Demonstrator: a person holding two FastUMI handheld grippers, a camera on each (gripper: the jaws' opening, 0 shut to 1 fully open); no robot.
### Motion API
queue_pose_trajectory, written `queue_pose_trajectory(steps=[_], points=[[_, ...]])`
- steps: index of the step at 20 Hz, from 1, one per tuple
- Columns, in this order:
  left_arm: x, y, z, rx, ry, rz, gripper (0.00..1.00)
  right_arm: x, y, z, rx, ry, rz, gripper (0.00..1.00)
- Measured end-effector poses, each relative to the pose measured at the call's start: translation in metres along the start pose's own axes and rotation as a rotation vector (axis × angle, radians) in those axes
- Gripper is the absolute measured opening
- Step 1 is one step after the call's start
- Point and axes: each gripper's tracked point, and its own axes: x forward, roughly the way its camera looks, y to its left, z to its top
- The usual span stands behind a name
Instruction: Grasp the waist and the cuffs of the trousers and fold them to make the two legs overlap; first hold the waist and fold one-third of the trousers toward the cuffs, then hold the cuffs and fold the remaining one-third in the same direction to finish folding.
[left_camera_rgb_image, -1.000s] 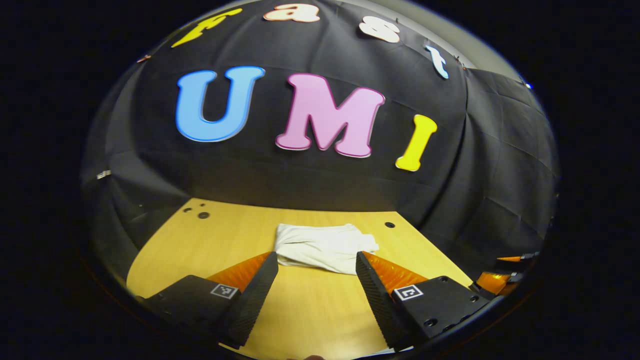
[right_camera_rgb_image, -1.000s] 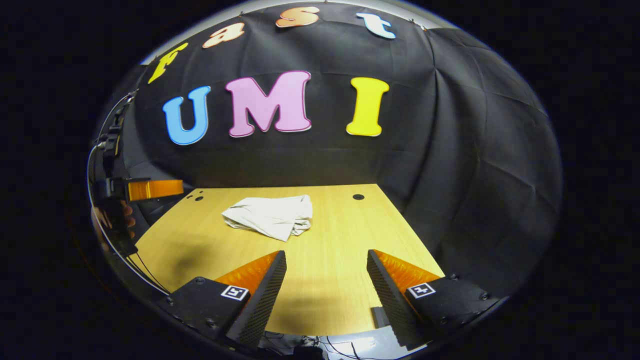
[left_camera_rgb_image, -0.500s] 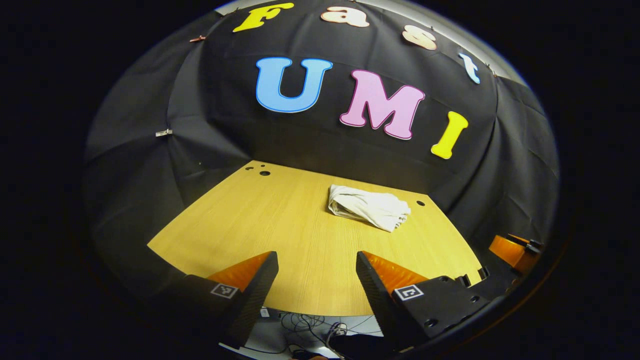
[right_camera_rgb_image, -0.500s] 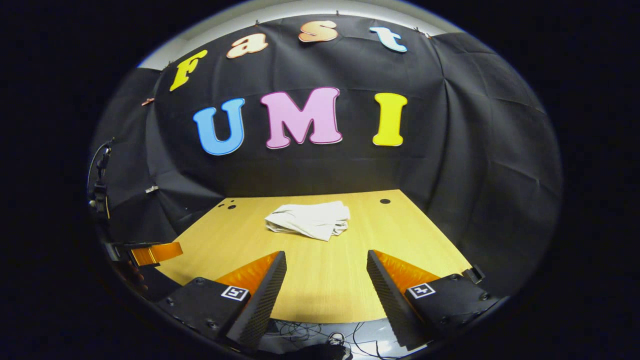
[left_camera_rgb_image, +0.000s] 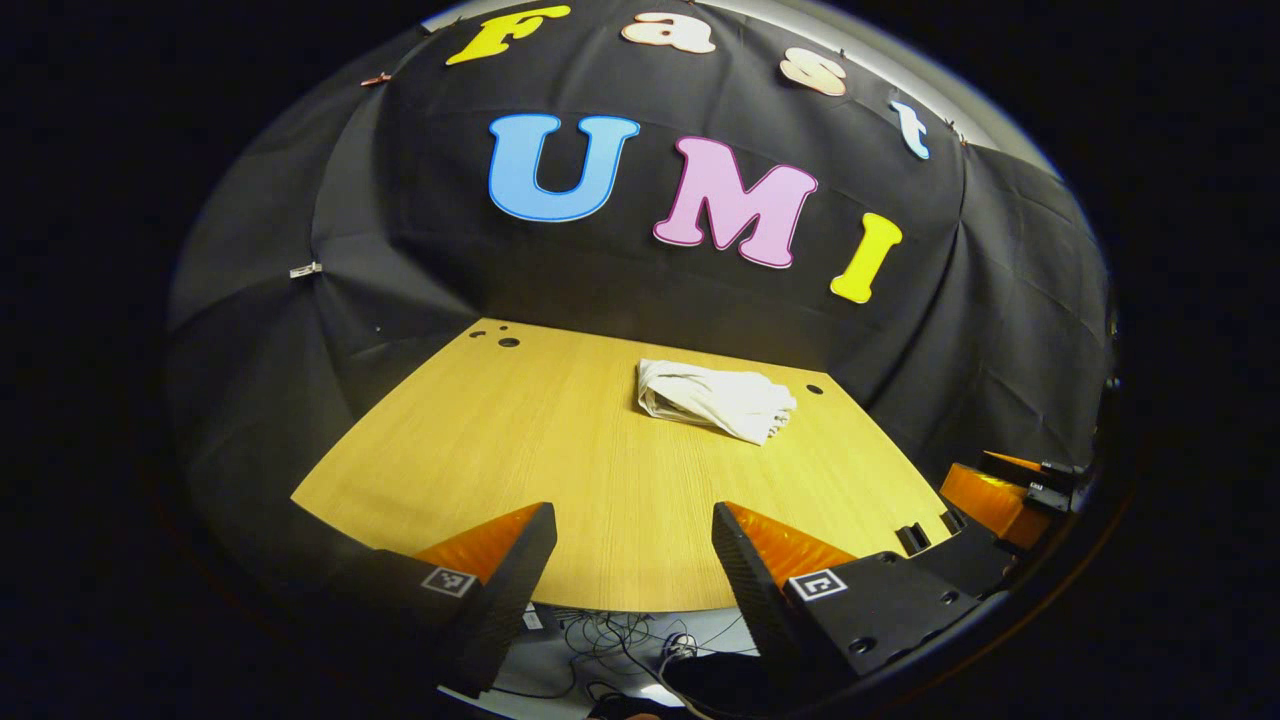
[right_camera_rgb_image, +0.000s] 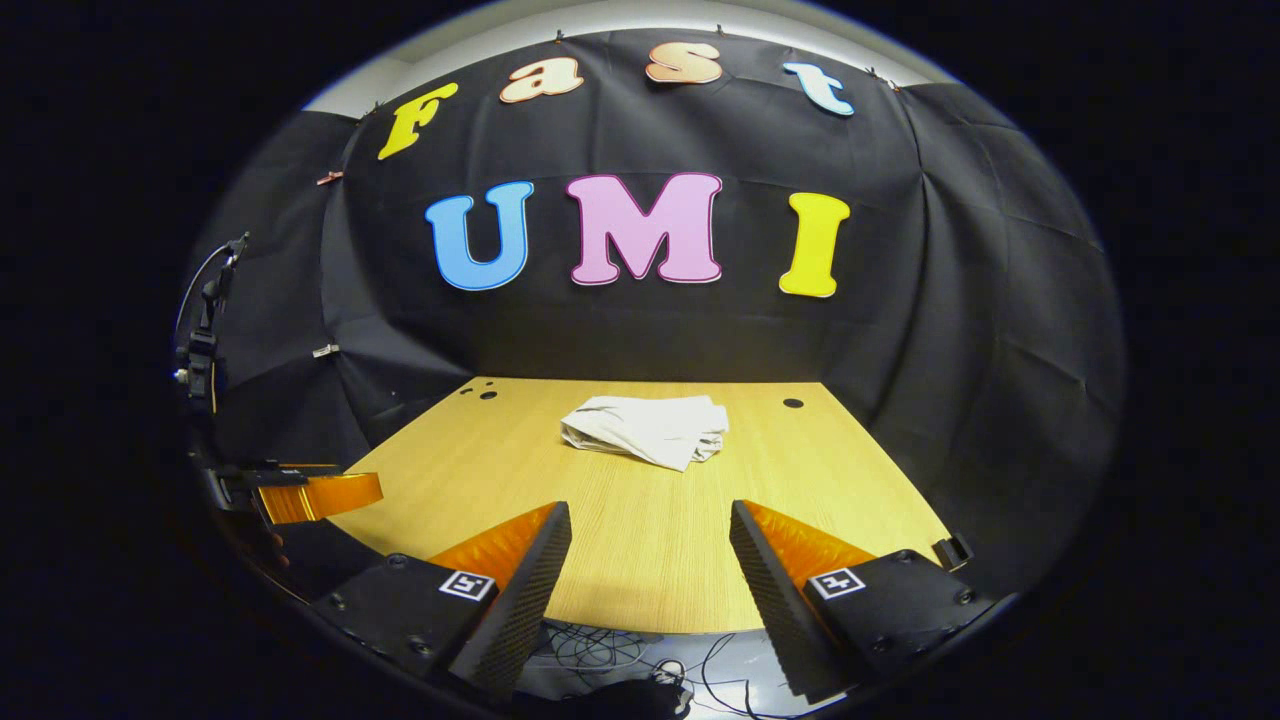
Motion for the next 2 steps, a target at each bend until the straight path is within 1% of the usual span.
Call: queue_pose_trajectory(steps=[2], points=[[0.0008, 0.0001, 0.0044, 0.007, -0.011, -0.003, 0.98, 0.0006, -0.0007, -0.0014, 0.007, 0.003, -0.007, 0.97]])
